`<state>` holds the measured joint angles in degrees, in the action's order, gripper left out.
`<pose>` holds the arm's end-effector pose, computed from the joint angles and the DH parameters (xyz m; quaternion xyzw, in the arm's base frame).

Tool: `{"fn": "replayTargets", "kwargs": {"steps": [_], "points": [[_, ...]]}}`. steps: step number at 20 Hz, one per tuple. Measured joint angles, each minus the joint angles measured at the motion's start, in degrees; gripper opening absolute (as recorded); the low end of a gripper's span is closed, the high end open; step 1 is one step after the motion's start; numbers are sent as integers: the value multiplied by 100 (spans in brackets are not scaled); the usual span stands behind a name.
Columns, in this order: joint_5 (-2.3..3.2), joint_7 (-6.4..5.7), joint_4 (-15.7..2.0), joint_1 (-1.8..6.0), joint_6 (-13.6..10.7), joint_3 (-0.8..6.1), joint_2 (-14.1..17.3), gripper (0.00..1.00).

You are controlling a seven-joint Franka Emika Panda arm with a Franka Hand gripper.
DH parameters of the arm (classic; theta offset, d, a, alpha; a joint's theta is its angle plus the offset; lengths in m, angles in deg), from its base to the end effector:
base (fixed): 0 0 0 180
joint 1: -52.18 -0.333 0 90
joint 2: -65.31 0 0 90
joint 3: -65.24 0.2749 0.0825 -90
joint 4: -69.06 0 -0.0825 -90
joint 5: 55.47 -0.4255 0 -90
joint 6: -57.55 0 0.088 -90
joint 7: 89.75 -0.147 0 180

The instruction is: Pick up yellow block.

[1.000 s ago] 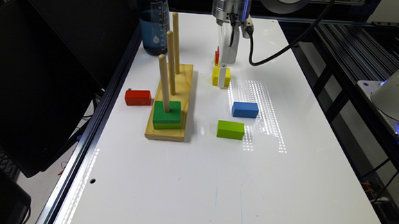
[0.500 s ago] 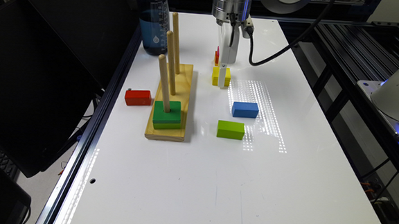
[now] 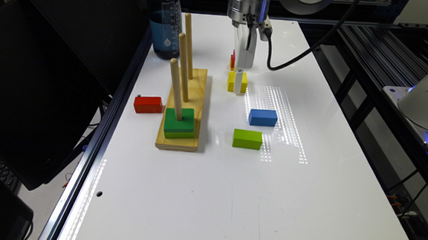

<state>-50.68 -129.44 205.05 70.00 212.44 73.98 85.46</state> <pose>0.5010 -0.0688 0.0603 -0.9241 0.3820 0.0100 0.0064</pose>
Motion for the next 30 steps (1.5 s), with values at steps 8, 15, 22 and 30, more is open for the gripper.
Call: {"fn": "replayTargets", "kwargs": {"steps": [8, 15, 22, 30], "points": [[0, 0, 1, 0, -11, 1, -42, 0], [-2, 0, 30, 0, -111, 11, -205, 0], [-30, 0, 44, 0, -403, 39, -517, 0], [-127, 10, 48, 0, -982, 88, -1135, 0]]}}
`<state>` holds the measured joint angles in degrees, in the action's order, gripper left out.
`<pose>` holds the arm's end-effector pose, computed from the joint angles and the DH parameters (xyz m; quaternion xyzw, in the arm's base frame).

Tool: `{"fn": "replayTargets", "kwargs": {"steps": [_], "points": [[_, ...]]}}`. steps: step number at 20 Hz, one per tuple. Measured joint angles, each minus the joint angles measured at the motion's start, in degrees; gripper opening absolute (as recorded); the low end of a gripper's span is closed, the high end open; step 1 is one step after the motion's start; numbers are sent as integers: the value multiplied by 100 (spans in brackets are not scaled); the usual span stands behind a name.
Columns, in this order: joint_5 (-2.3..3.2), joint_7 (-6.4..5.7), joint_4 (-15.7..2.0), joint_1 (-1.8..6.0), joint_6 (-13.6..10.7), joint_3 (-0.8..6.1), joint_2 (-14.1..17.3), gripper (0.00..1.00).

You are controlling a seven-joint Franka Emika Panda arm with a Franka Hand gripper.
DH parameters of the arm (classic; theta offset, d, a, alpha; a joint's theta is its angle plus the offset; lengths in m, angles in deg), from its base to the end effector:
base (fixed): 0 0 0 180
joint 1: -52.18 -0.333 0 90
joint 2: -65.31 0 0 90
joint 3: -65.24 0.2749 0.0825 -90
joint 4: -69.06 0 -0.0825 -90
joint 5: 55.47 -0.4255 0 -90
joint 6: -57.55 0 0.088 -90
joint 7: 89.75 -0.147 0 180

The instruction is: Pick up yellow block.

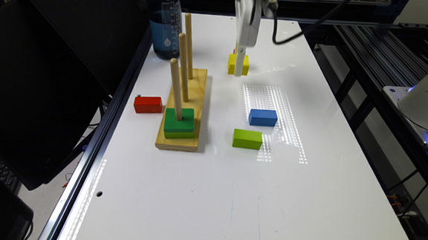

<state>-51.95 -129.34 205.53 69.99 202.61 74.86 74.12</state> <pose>0.5168 -0.0712 0.1431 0.9239 -0.3827 0.0008 0.0047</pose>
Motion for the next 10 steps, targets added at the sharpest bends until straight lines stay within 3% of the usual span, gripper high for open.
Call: {"fn": "replayTargets", "kwargs": {"steps": [5, 10], "points": [[-64, 8, -5, 0, -275, 28, -302, 0], [-181, 48, -20, -3, -765, 49, -801, 0]]}}
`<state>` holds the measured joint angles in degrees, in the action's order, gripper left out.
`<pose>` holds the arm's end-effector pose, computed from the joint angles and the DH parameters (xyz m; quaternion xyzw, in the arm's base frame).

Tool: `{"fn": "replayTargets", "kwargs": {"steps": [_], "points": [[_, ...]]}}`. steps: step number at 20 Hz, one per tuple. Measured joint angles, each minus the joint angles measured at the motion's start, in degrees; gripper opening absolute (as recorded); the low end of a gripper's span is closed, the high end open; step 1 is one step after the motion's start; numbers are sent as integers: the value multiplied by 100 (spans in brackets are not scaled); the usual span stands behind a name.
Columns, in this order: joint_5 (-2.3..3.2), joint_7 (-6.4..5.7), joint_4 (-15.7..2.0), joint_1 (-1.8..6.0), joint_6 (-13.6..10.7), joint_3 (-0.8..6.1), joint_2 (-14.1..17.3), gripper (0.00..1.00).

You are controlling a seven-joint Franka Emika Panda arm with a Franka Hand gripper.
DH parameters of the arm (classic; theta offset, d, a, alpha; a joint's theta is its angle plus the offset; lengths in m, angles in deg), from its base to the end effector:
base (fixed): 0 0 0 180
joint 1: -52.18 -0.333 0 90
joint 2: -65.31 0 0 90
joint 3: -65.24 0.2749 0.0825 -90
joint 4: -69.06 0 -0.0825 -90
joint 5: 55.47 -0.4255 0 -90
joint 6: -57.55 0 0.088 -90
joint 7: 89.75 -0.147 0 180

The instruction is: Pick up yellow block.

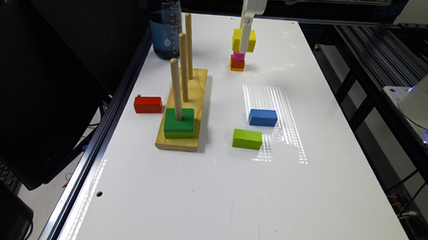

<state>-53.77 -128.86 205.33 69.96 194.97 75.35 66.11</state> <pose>0.5207 -0.0709 0.2050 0.9220 -0.3870 0.0055 0.0077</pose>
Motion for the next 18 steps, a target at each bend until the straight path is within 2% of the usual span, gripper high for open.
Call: {"fn": "replayTargets", "kwargs": {"steps": [7, 9, 12, 14, 18], "points": [[-8, 2, -18, 2, -28, 0, -25, 0], [-33, 15, -121, 1, -274, 1, -199, 0], [-135, 95, -207, 2, -664, 1, -497, 0], [-156, 110, -205, 2, -728, 0, -561, 0], [-156, 110, -204, 2, -724, 0, -525, 0]]}}
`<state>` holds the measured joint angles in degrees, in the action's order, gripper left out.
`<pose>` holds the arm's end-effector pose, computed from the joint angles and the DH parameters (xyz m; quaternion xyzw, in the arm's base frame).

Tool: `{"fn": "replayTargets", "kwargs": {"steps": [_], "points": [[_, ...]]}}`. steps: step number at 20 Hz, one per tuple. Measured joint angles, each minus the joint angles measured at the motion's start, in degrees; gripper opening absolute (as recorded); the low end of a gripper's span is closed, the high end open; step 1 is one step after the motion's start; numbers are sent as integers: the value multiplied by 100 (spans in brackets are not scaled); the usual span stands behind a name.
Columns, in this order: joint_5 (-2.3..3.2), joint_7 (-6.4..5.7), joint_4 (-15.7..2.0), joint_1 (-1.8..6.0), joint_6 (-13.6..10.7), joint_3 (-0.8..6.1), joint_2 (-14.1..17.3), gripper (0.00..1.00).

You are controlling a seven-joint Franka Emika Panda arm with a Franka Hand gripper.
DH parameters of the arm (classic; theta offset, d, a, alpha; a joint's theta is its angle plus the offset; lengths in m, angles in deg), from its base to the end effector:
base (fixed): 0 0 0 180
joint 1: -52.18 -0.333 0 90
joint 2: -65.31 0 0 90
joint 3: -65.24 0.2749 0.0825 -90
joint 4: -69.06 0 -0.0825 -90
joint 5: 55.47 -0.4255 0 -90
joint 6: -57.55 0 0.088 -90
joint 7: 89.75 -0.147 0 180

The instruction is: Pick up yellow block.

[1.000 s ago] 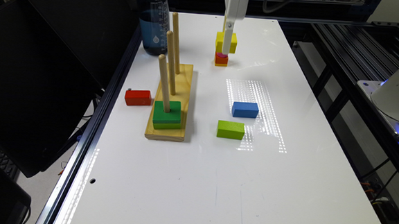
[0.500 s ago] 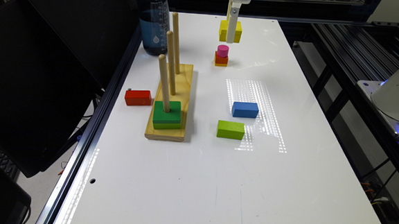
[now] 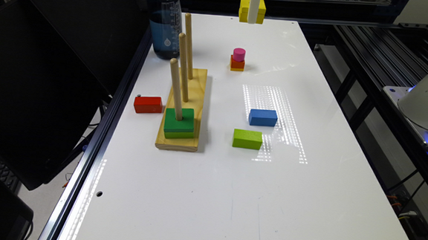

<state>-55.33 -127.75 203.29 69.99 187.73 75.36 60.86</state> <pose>0.5247 -0.0723 0.2576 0.9217 -0.3877 0.0048 0.0067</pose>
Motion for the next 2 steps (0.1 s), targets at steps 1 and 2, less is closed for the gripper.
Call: {"fn": "replayTargets", "kwargs": {"steps": [1, 2], "points": [[0, 0, -1, 0, 0, 0, 2, 0], [0, 0, -9, 0, -1, 0, -2, 0]]}}
